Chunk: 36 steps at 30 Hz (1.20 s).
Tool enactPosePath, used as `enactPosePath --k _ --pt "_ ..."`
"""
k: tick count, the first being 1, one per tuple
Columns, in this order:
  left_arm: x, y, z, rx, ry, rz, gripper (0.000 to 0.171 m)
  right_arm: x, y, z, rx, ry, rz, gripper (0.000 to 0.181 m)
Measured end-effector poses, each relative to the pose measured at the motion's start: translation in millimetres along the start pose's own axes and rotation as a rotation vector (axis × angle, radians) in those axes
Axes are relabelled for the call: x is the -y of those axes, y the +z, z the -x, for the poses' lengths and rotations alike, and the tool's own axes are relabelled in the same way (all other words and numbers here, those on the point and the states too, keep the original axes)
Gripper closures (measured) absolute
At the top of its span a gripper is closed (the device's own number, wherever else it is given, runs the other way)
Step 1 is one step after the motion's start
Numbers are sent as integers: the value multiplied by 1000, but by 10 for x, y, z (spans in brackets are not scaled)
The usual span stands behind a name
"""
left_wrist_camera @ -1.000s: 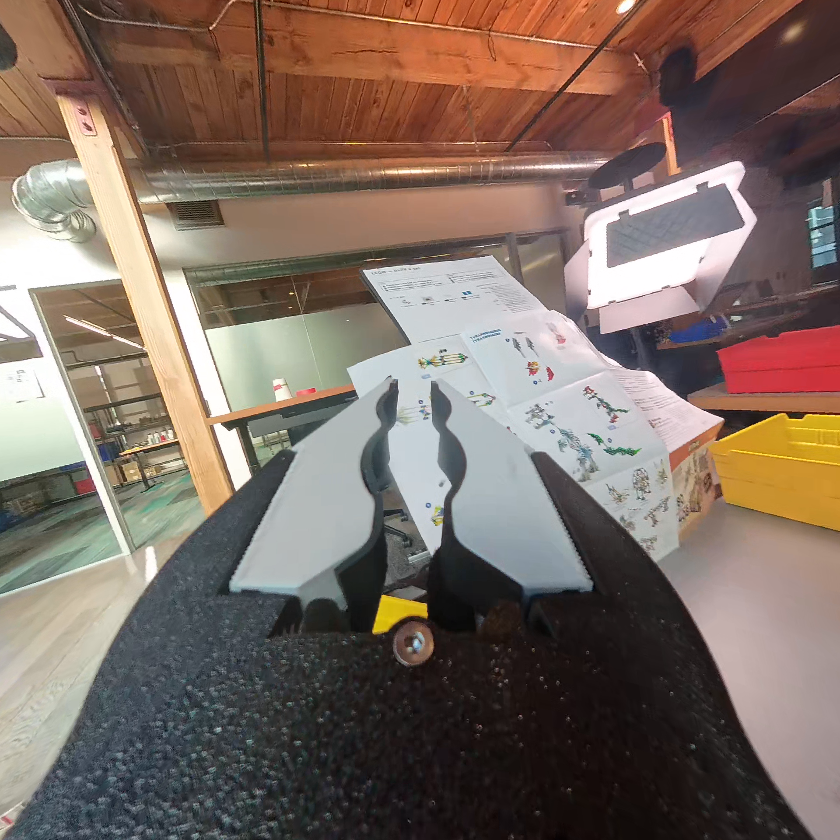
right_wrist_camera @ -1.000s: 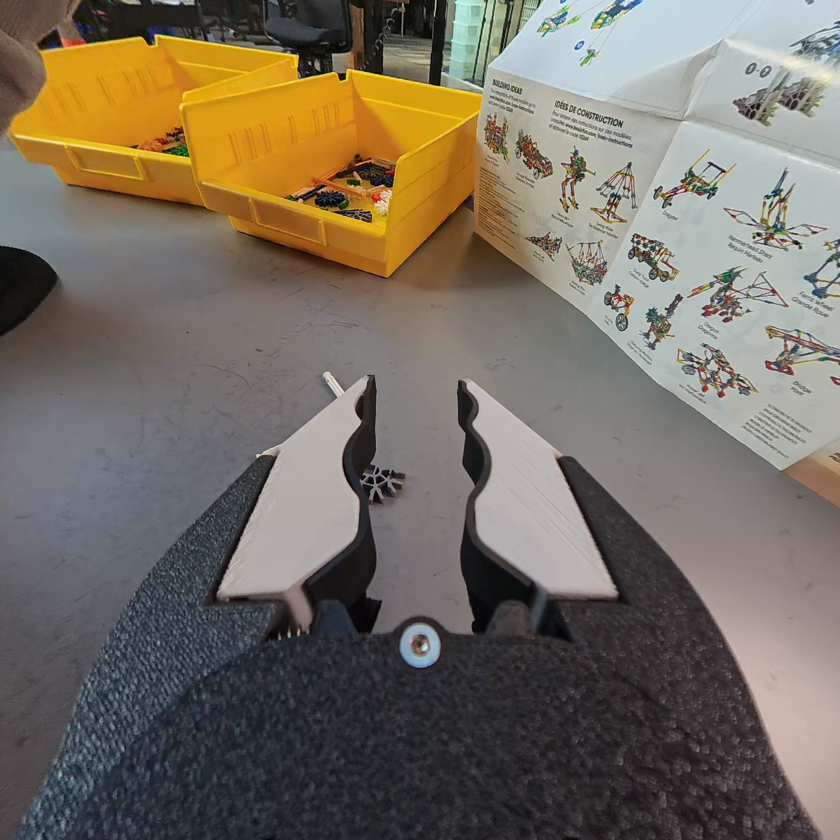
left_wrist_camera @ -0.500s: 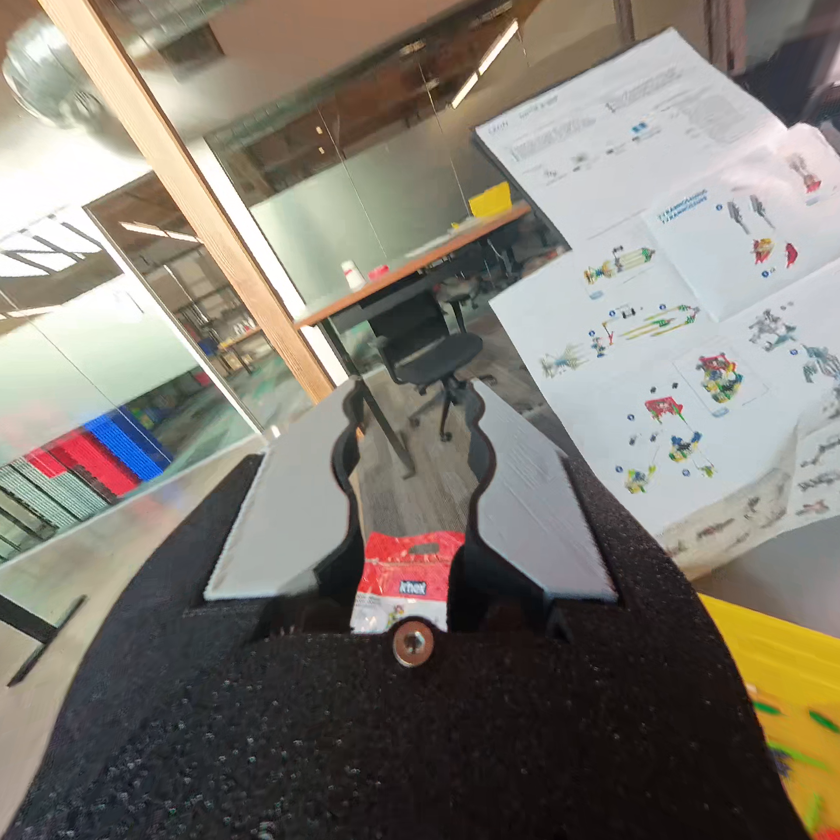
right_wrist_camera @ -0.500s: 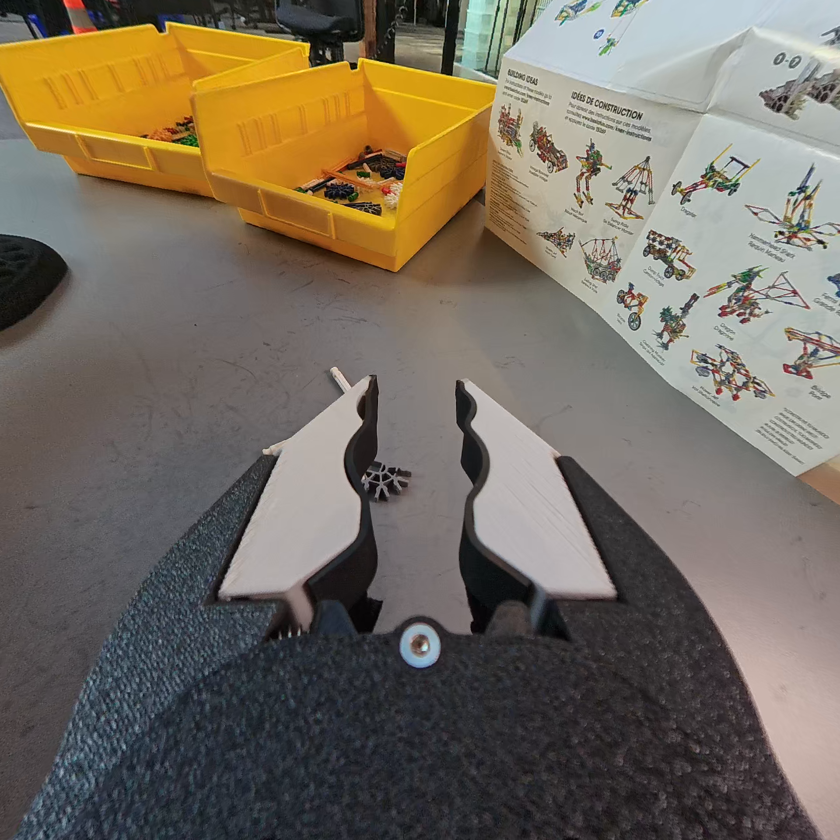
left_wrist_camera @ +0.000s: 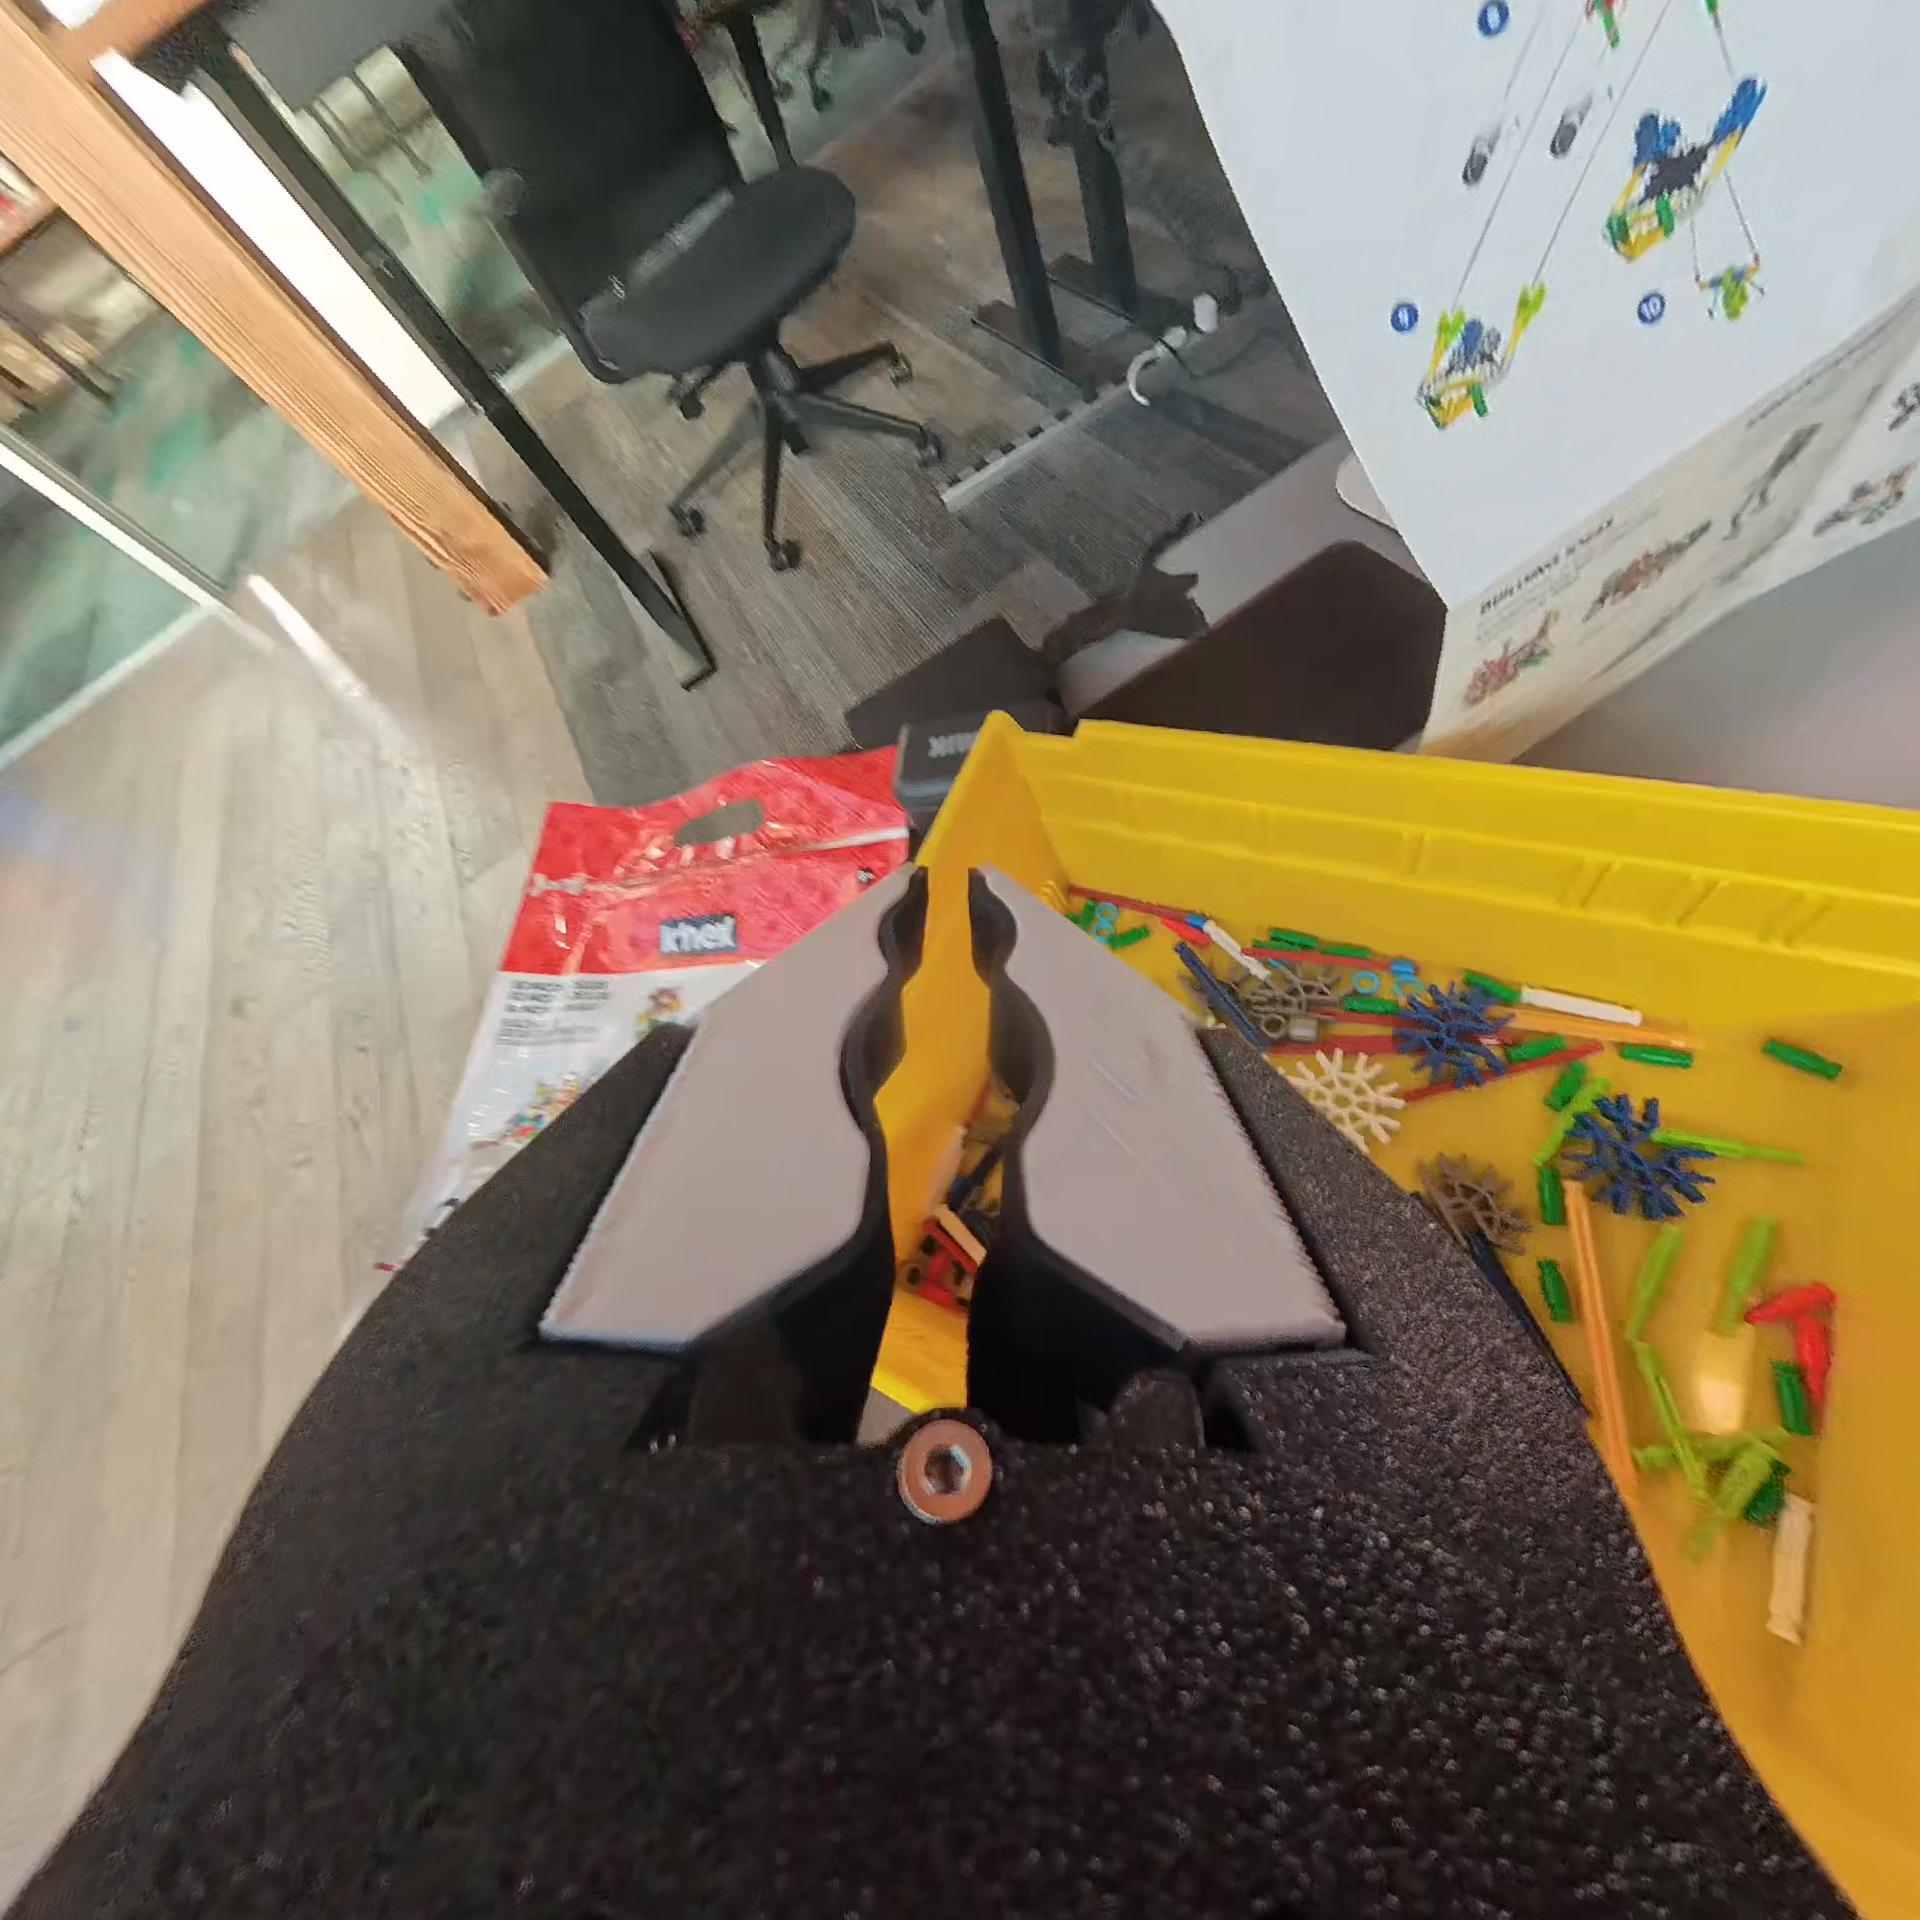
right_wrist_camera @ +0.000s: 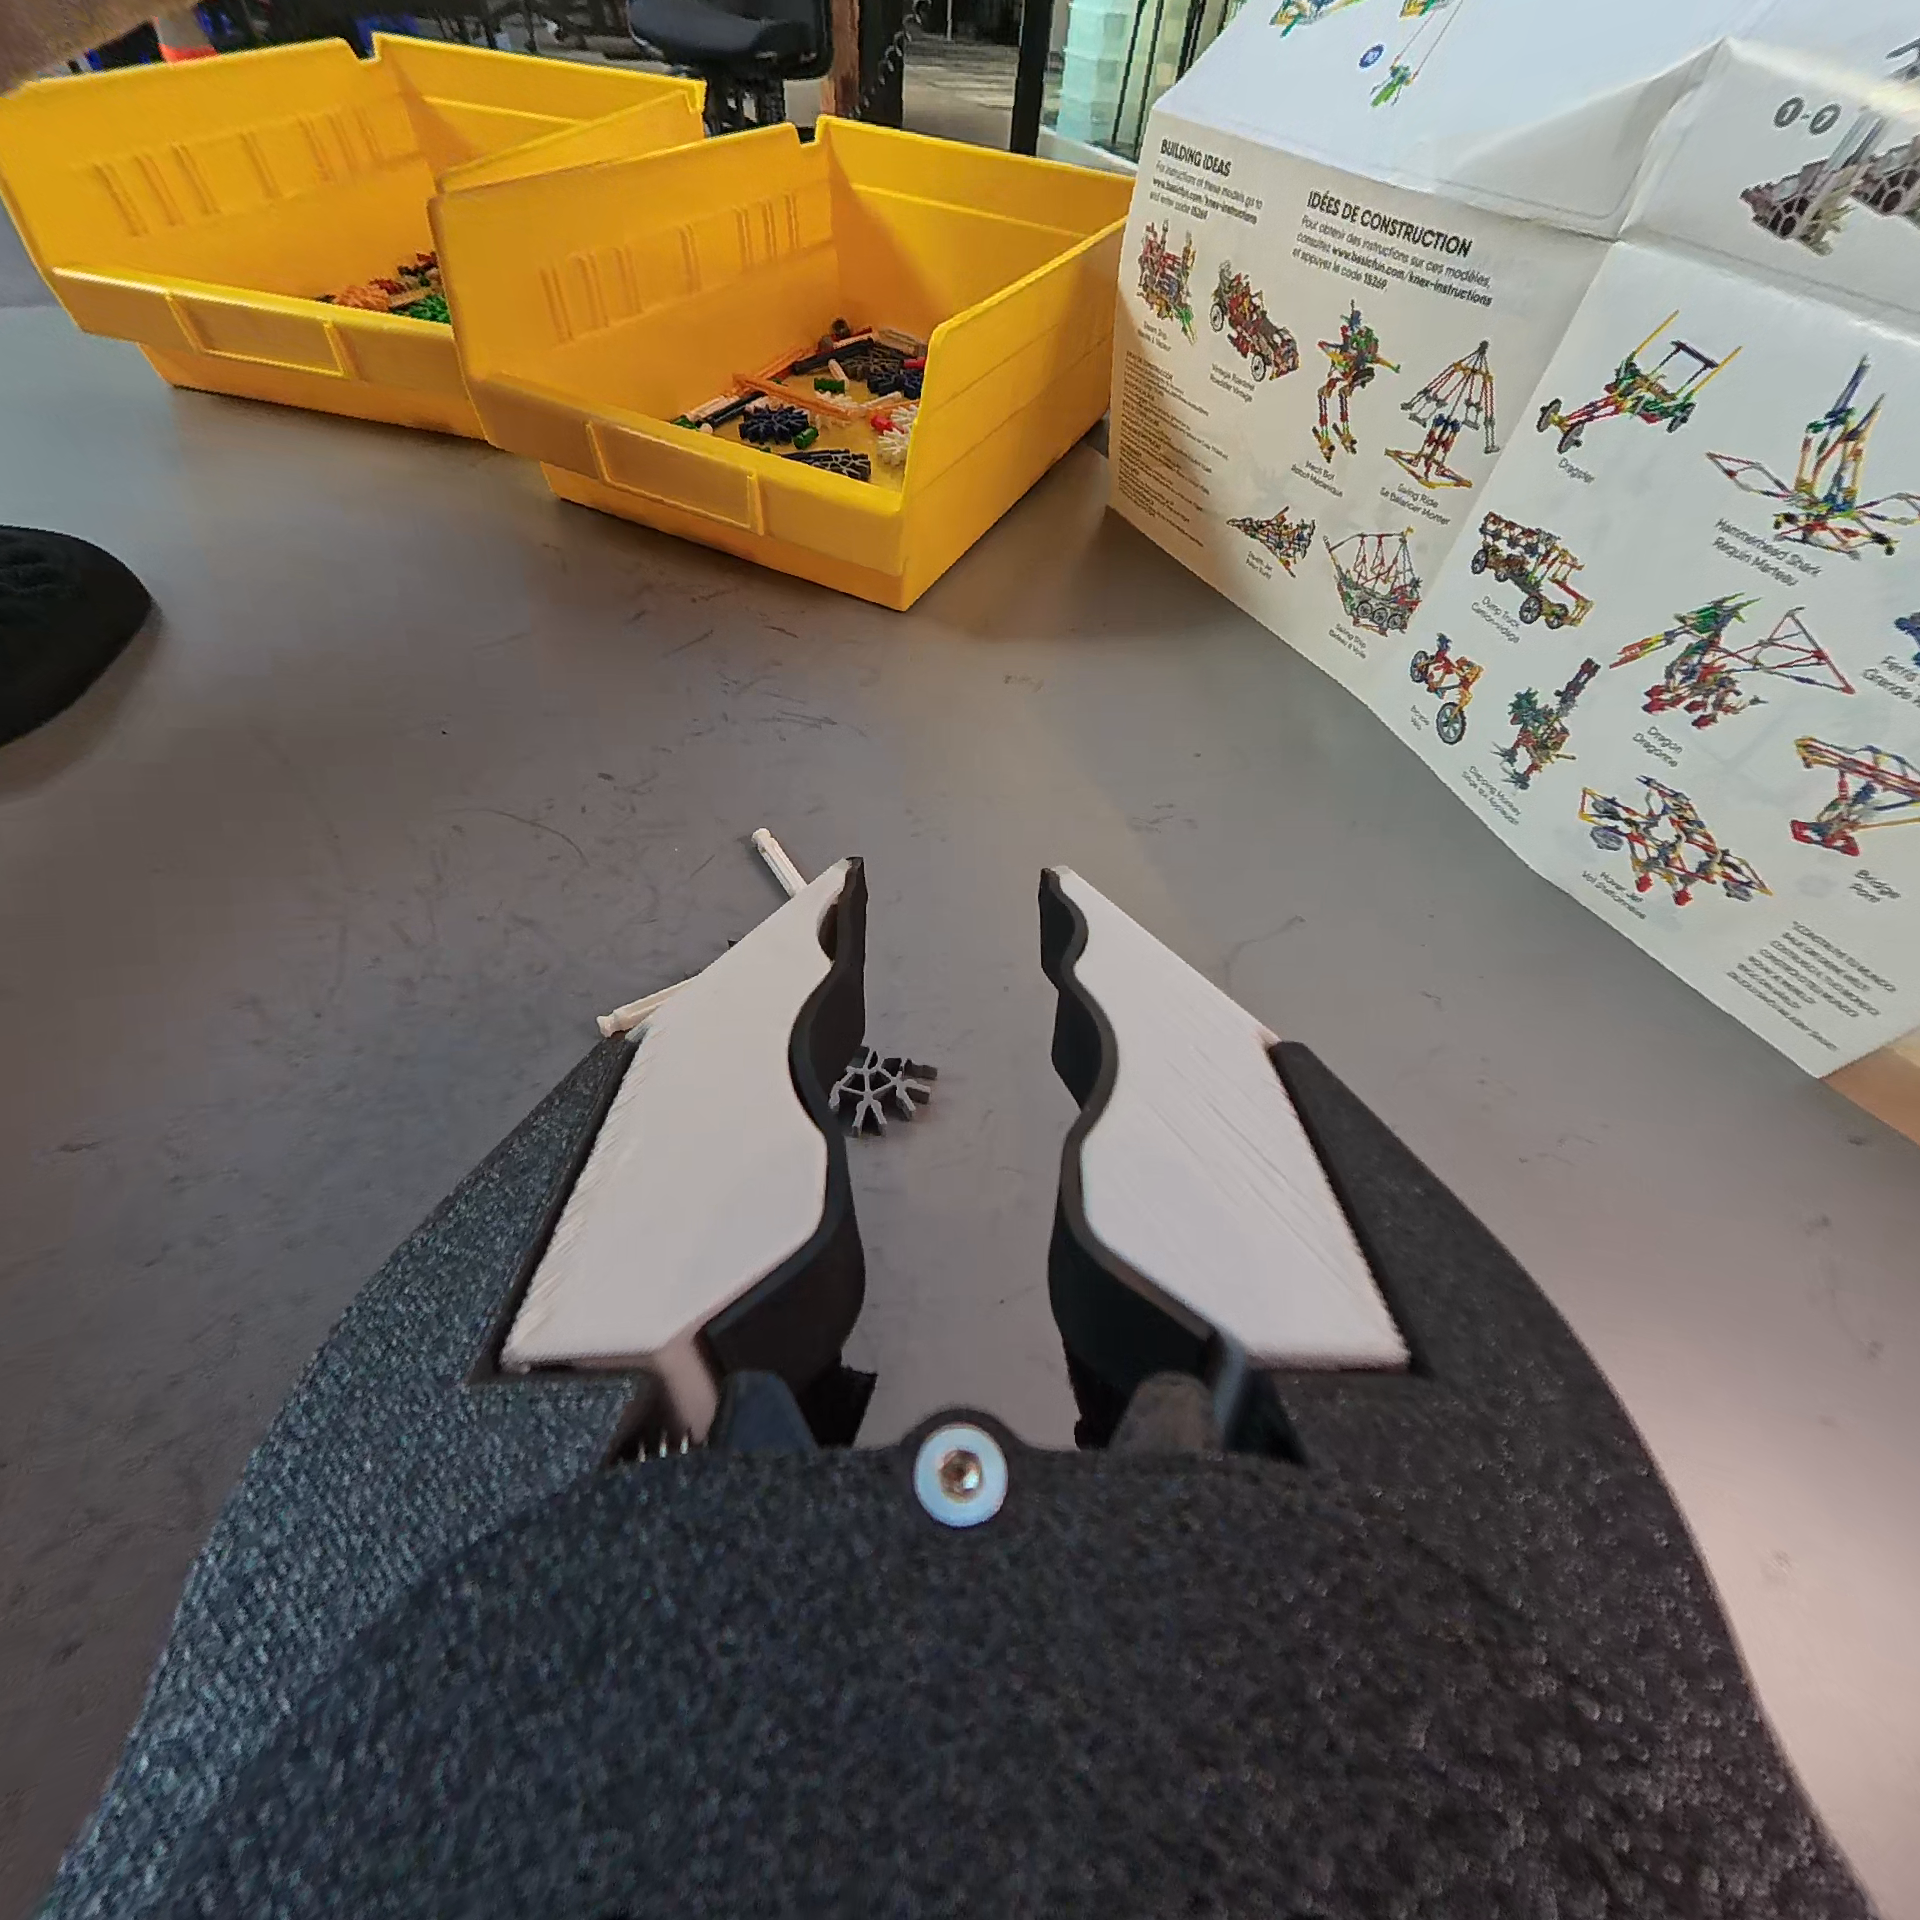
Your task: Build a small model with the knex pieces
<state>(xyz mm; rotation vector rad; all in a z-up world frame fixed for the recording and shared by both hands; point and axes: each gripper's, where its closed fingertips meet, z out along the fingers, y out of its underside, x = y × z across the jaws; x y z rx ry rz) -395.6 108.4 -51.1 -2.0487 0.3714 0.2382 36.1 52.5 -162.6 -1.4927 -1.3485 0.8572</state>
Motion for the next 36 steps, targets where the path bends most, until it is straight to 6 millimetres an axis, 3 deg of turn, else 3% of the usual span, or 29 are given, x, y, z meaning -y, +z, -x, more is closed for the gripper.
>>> enactPosePath --k 4,11,14,16,18,21,26,31,36 --pt "-297 253 -255 -158 -54 165 142 -10 7 16 10 -3 7 150" --pt "-462 482 -571 -214 135 300 136 -46 37 60 26 -23 32 150" --pt "-340 337 -491 -156 204 270 147 -54 33 58 24 -27 35 150" --pt "-251 108 -309 -105 195 228 148 -45 16 40 20 -20 27 150" --pt "-333 -173 -56 -58 169 255 147 -28 2 25 19 -8 14 150" --pt "-768 -608 271 -30 108 389 138 -23 -4 17 19 -2 11 150" --pt "-1818 -1160 467 -48 2 650 137 -44 16 32 22 -11 27 150" --pt "-2510 -1378 395 -98 -136 785 143 -58 29 33 15 -18 37 150" --pt "-2877 -1454 285 -161 -165 896 143 -61 31 27 12 -15 38 150"
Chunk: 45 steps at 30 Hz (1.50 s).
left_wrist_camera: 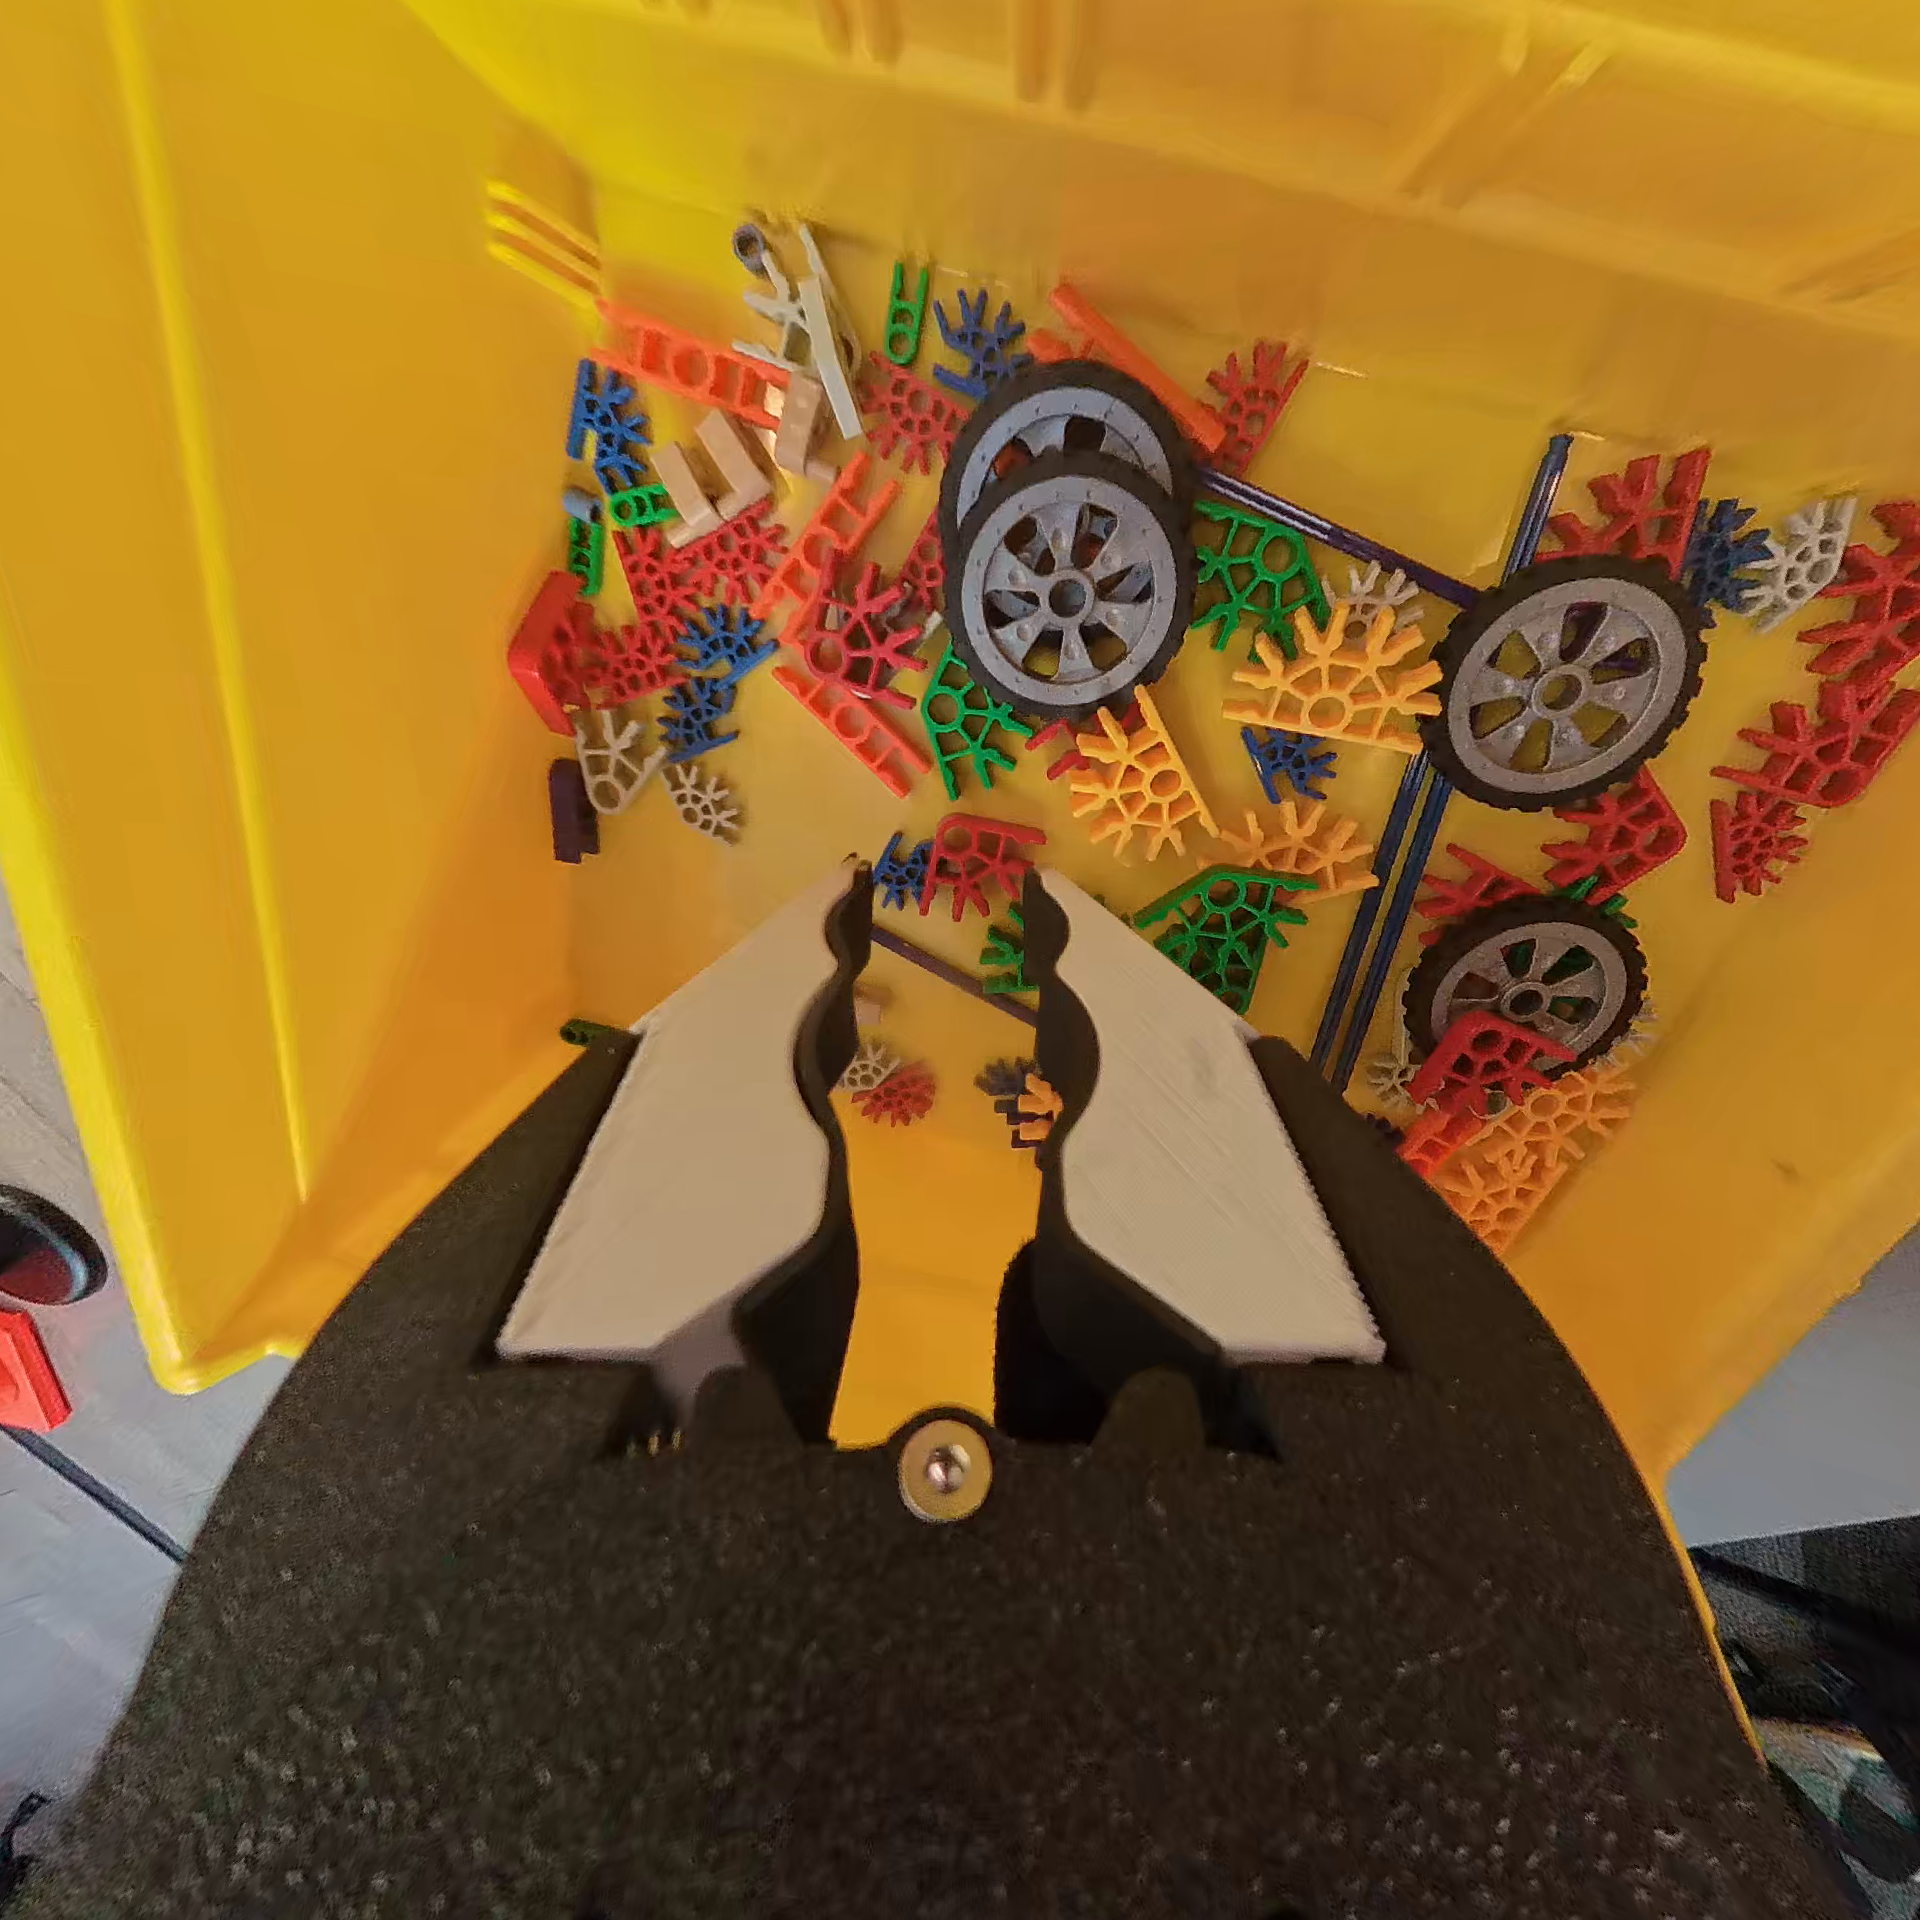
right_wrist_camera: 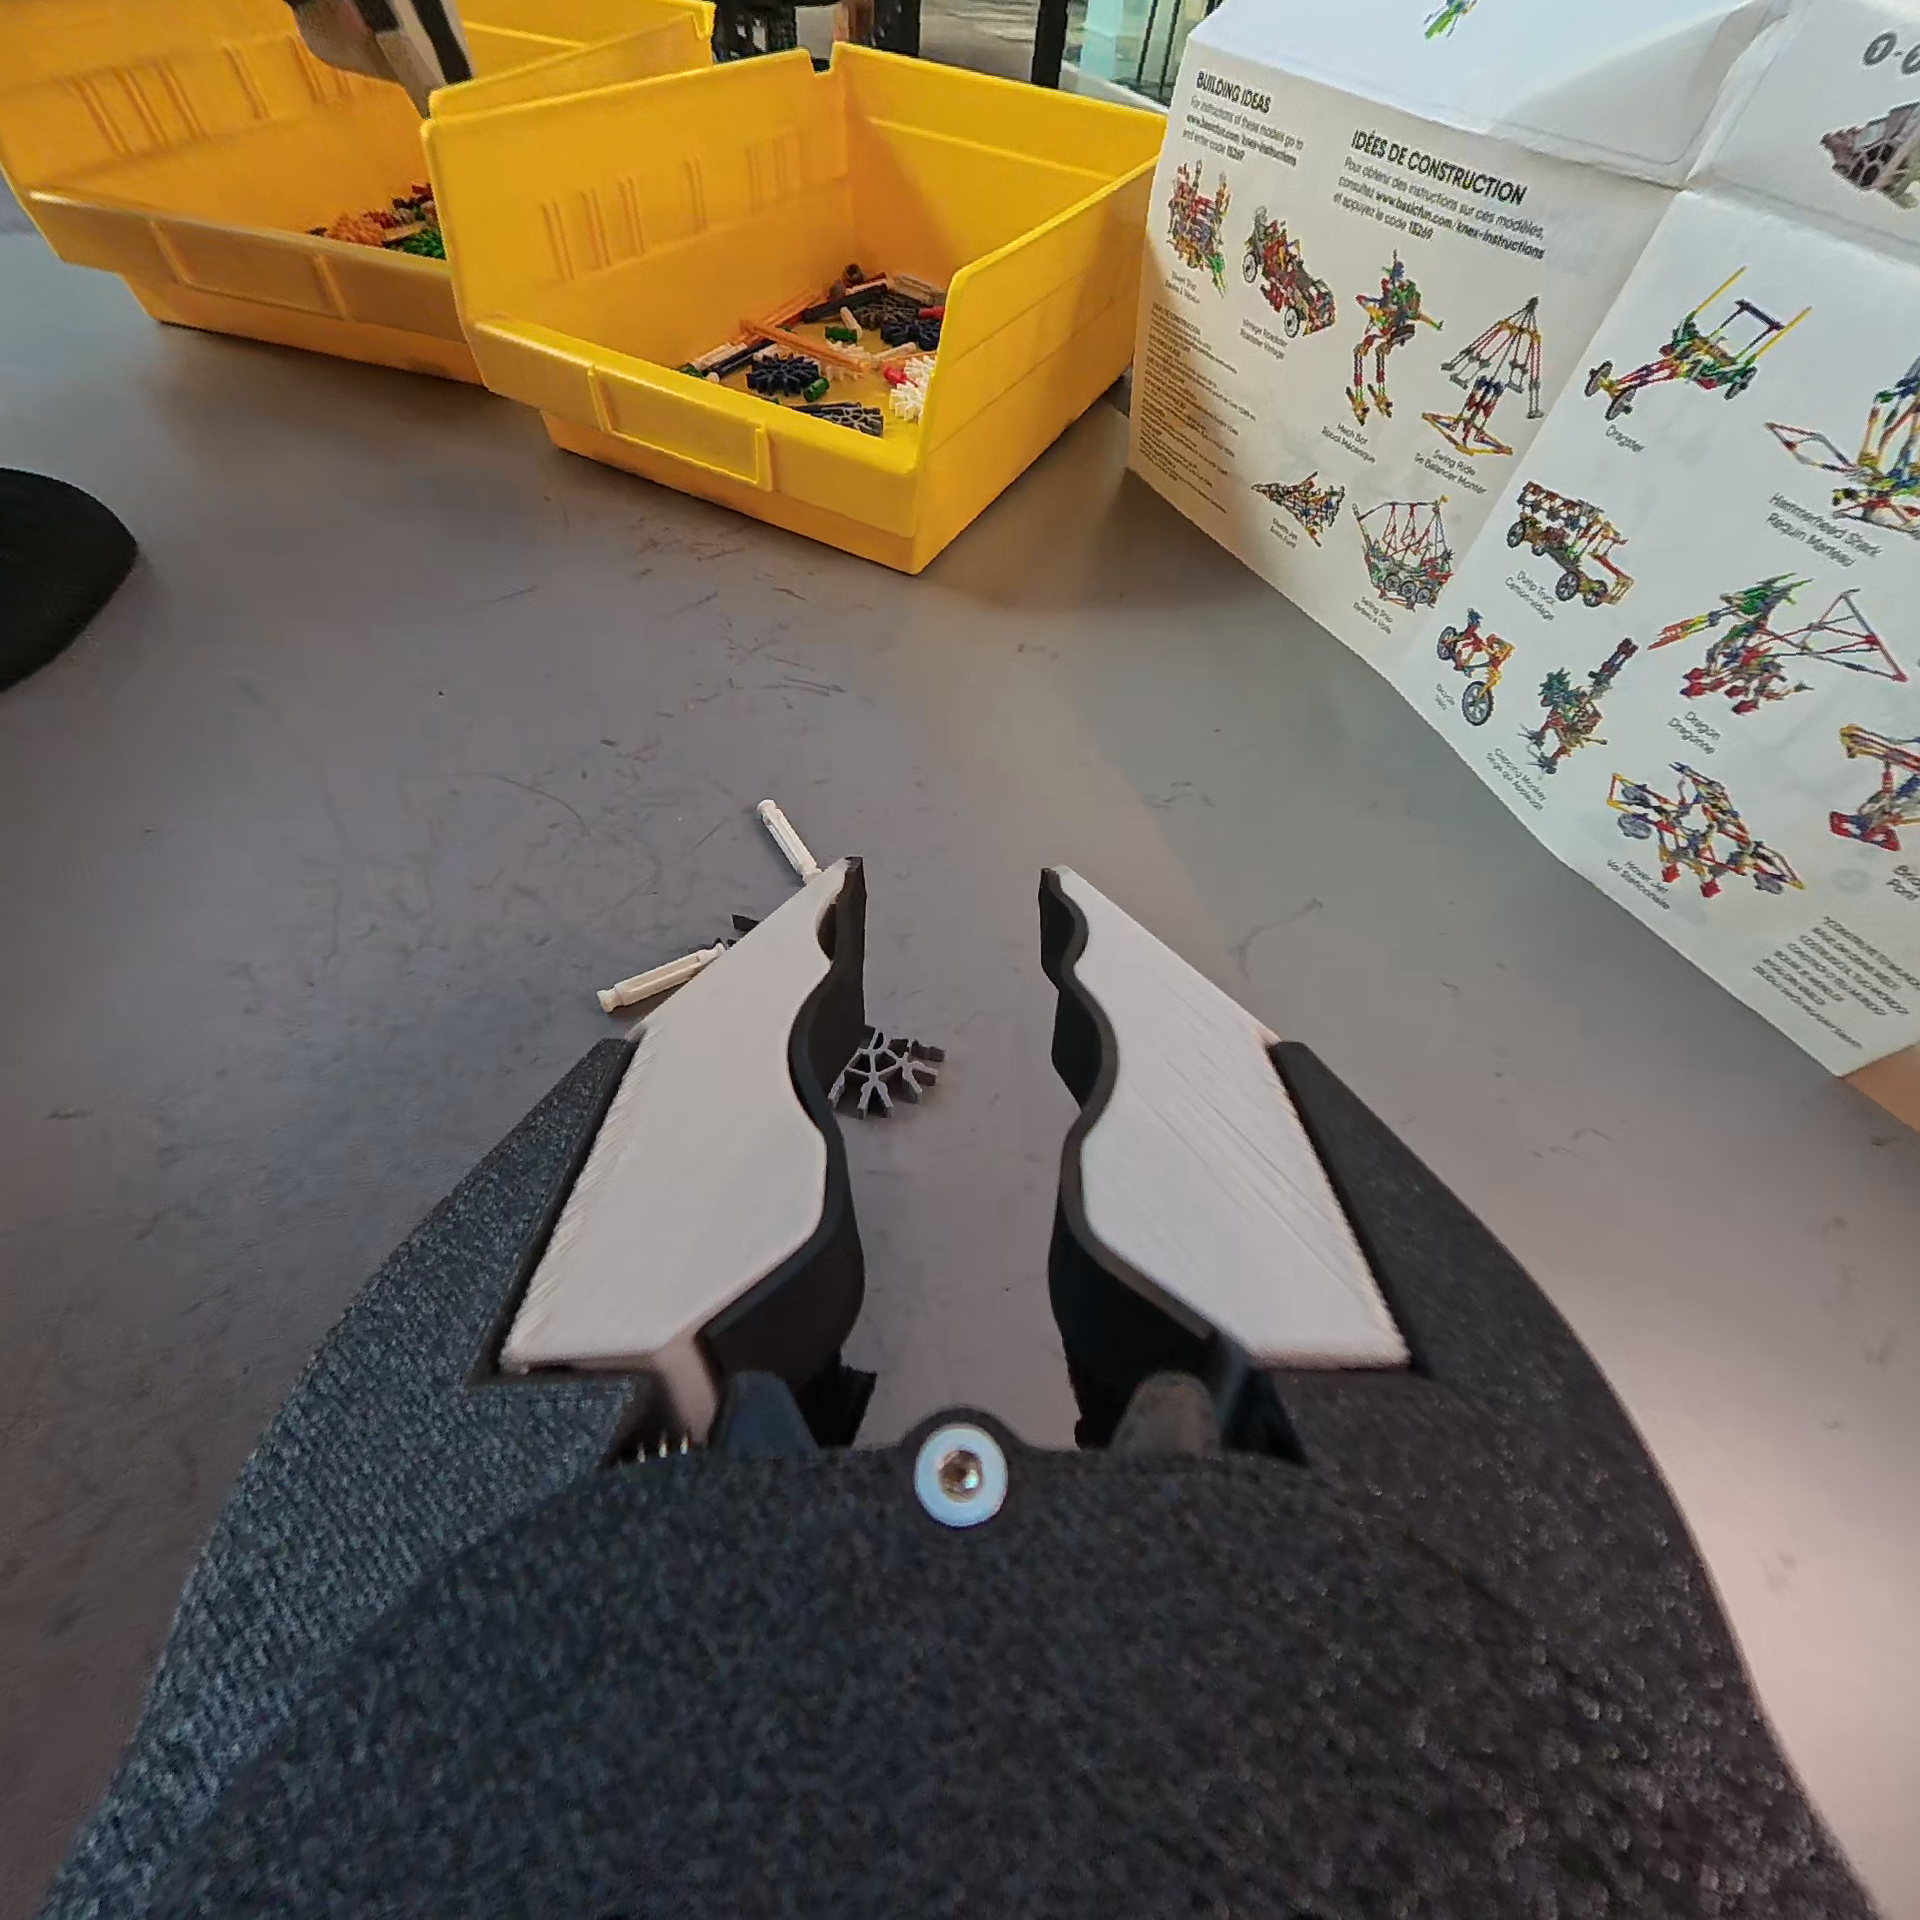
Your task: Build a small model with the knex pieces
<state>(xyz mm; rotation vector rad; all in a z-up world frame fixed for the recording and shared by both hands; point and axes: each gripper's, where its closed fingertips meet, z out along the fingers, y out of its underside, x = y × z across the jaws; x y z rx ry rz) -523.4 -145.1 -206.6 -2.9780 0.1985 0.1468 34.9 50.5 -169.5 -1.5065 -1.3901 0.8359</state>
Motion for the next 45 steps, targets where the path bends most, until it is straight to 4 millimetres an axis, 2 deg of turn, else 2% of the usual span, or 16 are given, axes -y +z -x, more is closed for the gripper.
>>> enactPosePath --k 7,10,14,16,22,24,27,30,33,41,45 --pt "-103 210 -38 -38 -8 106 148 11 -12 -17 -5 8 -9 150" --pt "-46 215 -30 -34 -21 92 156 15 -18 -22 -4 13 -12 150" --pt "-48 207 -60 -34 -15 102 158 15 -18 -17 -3 10 -12 150" --pt "-44 198 -74 -32 -6 90 171 5 -15 -10 -2 4 -6 150" --pt "-41 187 -121 -24 4 65 171 -16 -14 -3 -4 -8 6 150" --pt "-5 163 -179 -61 -1 44 160 -19 -14 -6 -6 -9 8 150" --pt "-39 206 -159 -37 29 74 146 -22 -11 -6 -8 -11 11 150" --pt "-4 213 -197 -57 40 66 149 -28 -4 -4 -10 -15 15 150" --pt "-101 237 -326 -144 40 127 145 -30 -1 -4 -9 -14 17 150" --pt "-144 233 -283 -128 59 148 147 -41 -3 -7 -6 -12 22 150" --pt "-194 88 -272 -134 62 155 147 -41 -9 -20 -8 -6 20 151"
